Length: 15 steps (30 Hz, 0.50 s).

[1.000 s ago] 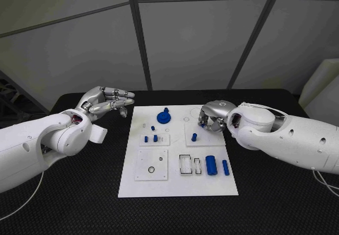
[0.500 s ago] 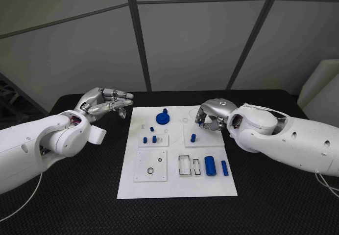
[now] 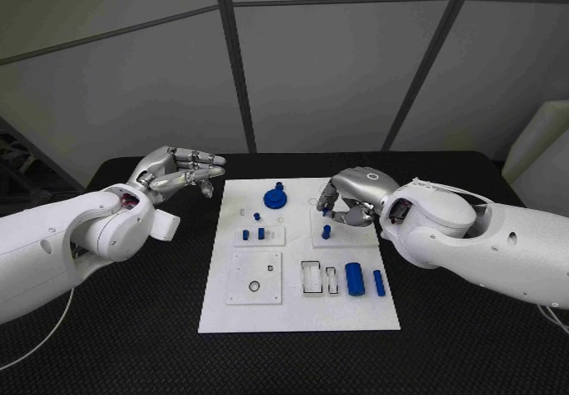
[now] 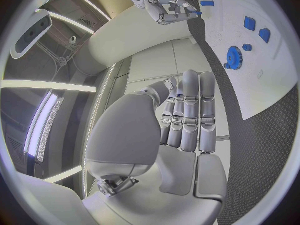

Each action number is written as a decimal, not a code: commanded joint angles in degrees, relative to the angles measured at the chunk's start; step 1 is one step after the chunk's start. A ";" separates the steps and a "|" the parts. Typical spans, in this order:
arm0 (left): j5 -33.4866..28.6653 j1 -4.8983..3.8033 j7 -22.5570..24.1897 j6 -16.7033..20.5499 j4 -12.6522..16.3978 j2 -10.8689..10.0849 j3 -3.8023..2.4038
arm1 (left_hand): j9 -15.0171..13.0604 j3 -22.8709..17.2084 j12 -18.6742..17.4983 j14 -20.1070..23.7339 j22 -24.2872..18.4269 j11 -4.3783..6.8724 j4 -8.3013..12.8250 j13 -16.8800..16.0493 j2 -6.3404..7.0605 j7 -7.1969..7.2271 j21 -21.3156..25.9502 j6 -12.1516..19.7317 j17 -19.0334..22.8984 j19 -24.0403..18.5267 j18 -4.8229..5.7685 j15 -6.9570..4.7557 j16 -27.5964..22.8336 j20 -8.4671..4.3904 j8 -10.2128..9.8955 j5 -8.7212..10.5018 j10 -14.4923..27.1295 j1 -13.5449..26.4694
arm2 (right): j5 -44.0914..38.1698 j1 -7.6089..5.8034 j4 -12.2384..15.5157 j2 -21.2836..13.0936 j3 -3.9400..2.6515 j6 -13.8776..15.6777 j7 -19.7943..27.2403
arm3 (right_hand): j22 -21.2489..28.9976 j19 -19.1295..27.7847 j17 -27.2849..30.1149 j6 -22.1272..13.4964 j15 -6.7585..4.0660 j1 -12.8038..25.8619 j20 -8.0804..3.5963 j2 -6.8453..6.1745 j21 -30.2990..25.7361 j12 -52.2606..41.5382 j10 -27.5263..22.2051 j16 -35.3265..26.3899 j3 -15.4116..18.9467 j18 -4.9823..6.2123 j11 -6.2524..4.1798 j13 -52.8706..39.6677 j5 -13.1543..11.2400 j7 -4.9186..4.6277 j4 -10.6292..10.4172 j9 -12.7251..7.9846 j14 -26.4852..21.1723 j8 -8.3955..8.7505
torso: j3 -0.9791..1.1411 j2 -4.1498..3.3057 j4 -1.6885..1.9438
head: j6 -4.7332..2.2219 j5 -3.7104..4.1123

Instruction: Assemble the parts on the task board

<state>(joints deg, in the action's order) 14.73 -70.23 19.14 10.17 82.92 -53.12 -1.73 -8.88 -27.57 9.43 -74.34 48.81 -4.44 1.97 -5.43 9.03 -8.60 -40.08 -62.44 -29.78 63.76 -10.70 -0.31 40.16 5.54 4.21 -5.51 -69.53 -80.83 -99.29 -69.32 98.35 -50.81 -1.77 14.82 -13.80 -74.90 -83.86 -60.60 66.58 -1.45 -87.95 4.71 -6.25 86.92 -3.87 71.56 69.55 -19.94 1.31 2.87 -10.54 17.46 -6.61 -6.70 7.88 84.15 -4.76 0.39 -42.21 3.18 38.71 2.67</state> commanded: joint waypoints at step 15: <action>-1.80 -0.07 0.17 -0.60 -0.36 1.65 -0.05 | 0.07 0.33 -0.15 0.28 -0.13 -0.11 0.15 -0.08 -0.30 -0.12 0.38 0.51 0.11 -0.25 0.21 -0.07 -0.24 0.03 -0.36 -0.40 0.47 0.15 | 2.52 2.87 1.57 7.24 -0.03 3.42 4.43 | -12.10 -4.42 0.11 0.34 -0.43 0.80 -0.40 -0.22 -0.01 0.41 0.11 -0.08 -0.07 -0.39 0.13 0.29 0.42 0.00 0.64 0.08 1.09 0.06 | -0.12 -0.09 0.11 | 0.80 -3.49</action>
<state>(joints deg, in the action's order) 14.01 -70.22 19.10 10.09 82.58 -51.59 -1.73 -8.88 -27.58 9.43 -74.34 48.73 -4.44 1.97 -5.42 9.03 -8.80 -40.08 -62.23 -29.72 63.76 -10.69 -0.30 40.16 5.55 4.21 -5.51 -69.53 -80.83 -96.62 -66.70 100.14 -43.86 -1.79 17.39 -11.04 -74.90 -83.86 -60.53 66.55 -1.45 -87.74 4.71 -6.47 86.92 -3.66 71.56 69.55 -20.00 1.31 2.87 -10.32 17.77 -6.59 -6.32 7.92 84.14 -4.61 0.25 -42.24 3.30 39.43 -0.42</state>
